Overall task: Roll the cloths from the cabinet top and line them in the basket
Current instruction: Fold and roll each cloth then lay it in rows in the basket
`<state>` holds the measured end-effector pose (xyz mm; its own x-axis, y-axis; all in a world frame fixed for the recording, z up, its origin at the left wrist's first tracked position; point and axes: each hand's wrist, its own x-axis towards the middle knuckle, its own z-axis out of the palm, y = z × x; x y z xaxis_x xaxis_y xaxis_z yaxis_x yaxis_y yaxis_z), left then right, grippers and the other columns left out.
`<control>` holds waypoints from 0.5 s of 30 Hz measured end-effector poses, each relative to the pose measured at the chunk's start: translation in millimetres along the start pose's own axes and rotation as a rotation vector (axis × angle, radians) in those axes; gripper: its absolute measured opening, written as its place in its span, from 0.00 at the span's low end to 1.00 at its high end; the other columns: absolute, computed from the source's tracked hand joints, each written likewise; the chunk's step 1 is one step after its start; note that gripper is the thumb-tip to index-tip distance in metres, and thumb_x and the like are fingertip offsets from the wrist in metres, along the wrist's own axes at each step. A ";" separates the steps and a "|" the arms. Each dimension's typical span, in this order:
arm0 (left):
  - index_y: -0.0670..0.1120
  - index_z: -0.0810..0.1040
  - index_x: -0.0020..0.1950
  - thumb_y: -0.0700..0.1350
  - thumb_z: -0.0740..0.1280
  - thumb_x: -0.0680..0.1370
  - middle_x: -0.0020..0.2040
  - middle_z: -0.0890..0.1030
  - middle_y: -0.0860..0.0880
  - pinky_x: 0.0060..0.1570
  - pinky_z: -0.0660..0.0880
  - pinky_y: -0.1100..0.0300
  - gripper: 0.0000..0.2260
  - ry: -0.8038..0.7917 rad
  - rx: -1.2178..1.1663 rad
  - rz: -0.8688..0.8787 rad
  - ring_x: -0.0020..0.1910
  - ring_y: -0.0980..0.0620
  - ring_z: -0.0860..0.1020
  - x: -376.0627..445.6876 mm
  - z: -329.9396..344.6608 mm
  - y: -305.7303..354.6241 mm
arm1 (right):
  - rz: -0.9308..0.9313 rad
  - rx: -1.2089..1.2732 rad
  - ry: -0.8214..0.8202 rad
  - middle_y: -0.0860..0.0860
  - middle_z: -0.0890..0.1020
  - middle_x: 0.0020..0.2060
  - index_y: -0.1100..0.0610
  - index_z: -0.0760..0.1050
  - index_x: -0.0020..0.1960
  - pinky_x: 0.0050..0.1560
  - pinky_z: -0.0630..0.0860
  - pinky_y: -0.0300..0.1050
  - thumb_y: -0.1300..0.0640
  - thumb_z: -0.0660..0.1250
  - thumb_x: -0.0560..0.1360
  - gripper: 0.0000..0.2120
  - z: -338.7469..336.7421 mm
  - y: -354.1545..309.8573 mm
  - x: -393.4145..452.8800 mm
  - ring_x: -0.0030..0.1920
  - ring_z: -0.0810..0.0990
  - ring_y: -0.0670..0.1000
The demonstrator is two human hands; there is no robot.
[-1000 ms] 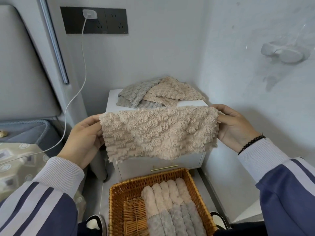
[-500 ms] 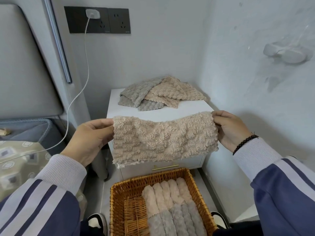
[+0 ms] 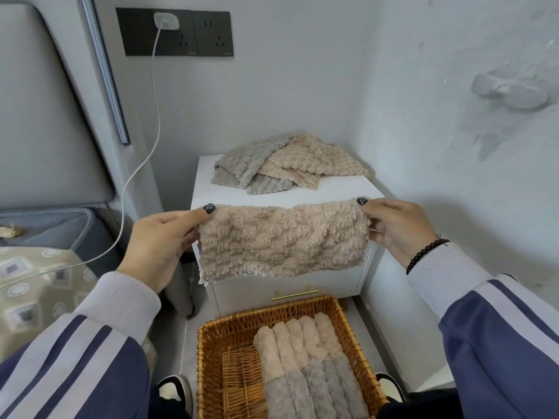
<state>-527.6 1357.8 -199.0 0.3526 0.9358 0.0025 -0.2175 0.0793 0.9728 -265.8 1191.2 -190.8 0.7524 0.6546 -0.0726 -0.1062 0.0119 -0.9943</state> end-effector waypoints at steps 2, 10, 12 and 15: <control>0.41 0.85 0.35 0.35 0.71 0.72 0.37 0.85 0.46 0.37 0.78 0.68 0.07 0.026 -0.019 0.016 0.37 0.55 0.83 1.5 -1.4 1.6 | -0.034 0.035 0.005 0.59 0.78 0.40 0.60 0.76 0.36 0.45 0.78 0.50 0.66 0.68 0.75 0.09 -2.3 -1.3 2.3 0.38 0.77 0.54; 0.43 0.84 0.33 0.32 0.68 0.74 0.37 0.85 0.49 0.39 0.78 0.68 0.12 0.067 -0.071 0.096 0.38 0.56 0.83 -1.0 -0.3 6.6 | -0.200 -0.050 0.091 0.58 0.77 0.37 0.55 0.82 0.35 0.46 0.75 0.54 0.63 0.70 0.73 0.09 -5.0 6.5 11.0 0.38 0.74 0.53; 0.44 0.83 0.38 0.35 0.70 0.74 0.35 0.85 0.51 0.36 0.77 0.68 0.07 0.097 -0.023 0.107 0.35 0.58 0.82 1.7 -0.7 2.8 | -0.215 -0.085 0.105 0.58 0.78 0.39 0.50 0.84 0.36 0.46 0.74 0.55 0.60 0.72 0.72 0.08 -4.0 9.7 11.6 0.41 0.73 0.54; 0.47 0.82 0.43 0.43 0.70 0.76 0.34 0.82 0.52 0.33 0.75 0.67 0.03 0.143 0.193 0.152 0.31 0.60 0.77 13.2 -4.7 -9.1 | -0.226 -0.189 0.116 0.56 0.80 0.38 0.51 0.83 0.34 0.45 0.74 0.51 0.62 0.72 0.72 0.10 -0.5 15.8 14.8 0.40 0.75 0.53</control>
<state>-525.3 1371.0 -208.8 0.1945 0.9719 0.1325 -0.0764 -0.1197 0.9899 -256.0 1200.7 -207.6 0.8134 0.5607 0.1547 0.1871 -0.0004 -0.9823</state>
